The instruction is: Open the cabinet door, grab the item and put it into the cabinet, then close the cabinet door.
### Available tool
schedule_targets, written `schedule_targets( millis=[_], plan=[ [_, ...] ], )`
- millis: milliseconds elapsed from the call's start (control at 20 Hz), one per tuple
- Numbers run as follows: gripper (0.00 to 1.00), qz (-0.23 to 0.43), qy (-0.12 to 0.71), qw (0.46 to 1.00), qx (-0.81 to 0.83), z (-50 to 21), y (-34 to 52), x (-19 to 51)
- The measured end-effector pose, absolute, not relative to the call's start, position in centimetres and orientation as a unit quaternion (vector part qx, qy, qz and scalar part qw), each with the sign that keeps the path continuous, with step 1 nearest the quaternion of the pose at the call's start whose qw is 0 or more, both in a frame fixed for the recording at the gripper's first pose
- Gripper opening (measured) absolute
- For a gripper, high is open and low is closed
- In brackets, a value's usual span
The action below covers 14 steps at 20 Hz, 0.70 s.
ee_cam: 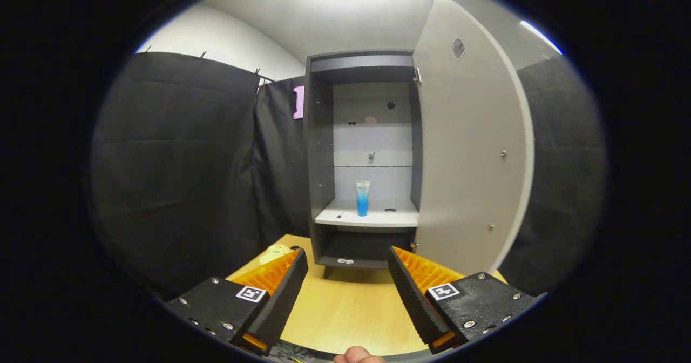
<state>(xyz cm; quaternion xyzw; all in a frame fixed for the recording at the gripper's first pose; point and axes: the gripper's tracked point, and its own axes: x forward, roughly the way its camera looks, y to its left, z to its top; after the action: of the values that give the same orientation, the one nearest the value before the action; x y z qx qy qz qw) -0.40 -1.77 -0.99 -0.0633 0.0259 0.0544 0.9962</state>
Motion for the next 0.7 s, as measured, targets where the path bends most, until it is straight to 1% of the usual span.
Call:
schedule_targets(
  millis=[100, 300, 500, 700],
  plan=[
    [0.93, 0.027, 0.027, 0.996, -0.081, -0.9, -4.7, -2.2],
    [0.93, -0.010, 0.059, 0.996, -0.073, -2.1, -10.4, -4.0],
    [0.93, -0.055, 0.056, 0.995, -0.069, -0.8, -16.9, -4.7],
    [0.93, -0.087, 0.040, 0.994, -0.059, 0.7, -22.7, -4.2]
  ],
)
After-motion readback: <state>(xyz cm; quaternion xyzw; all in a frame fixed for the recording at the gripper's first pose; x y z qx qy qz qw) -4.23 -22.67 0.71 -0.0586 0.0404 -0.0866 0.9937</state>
